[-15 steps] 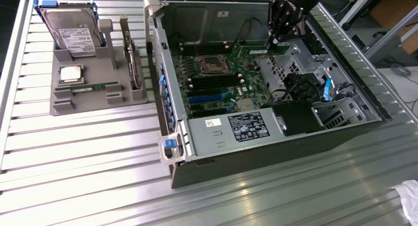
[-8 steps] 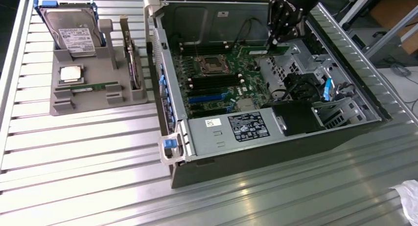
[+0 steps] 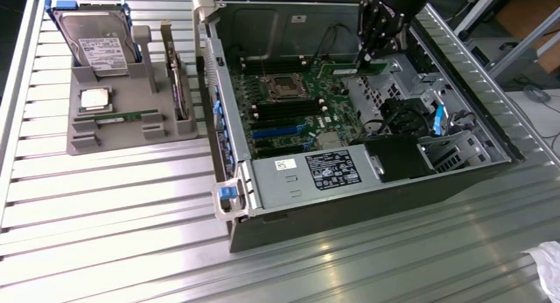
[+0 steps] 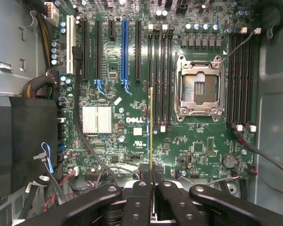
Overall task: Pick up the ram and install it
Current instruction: 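Insert the ram into the slot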
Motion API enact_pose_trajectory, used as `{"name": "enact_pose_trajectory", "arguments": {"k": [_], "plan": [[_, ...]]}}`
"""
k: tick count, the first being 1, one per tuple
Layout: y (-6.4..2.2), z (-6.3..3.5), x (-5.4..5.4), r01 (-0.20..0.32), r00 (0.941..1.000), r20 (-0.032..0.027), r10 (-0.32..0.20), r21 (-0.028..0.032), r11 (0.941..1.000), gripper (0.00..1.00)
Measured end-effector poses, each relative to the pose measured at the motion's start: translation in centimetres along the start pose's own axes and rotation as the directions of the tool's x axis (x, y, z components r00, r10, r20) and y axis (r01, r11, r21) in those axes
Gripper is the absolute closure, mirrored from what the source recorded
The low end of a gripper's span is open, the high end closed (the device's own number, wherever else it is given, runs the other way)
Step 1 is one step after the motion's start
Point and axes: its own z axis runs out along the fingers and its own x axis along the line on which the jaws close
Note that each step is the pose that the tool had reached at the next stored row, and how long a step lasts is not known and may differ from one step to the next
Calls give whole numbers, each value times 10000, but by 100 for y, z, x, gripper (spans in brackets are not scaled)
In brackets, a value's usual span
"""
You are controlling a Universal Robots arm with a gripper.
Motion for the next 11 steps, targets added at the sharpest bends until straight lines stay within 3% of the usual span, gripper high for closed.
{"name": "enact_pose_trajectory", "arguments": {"k": [11], "plan": [[-1,42,-1,3,10000,0,-3,0,10000,88]]}}
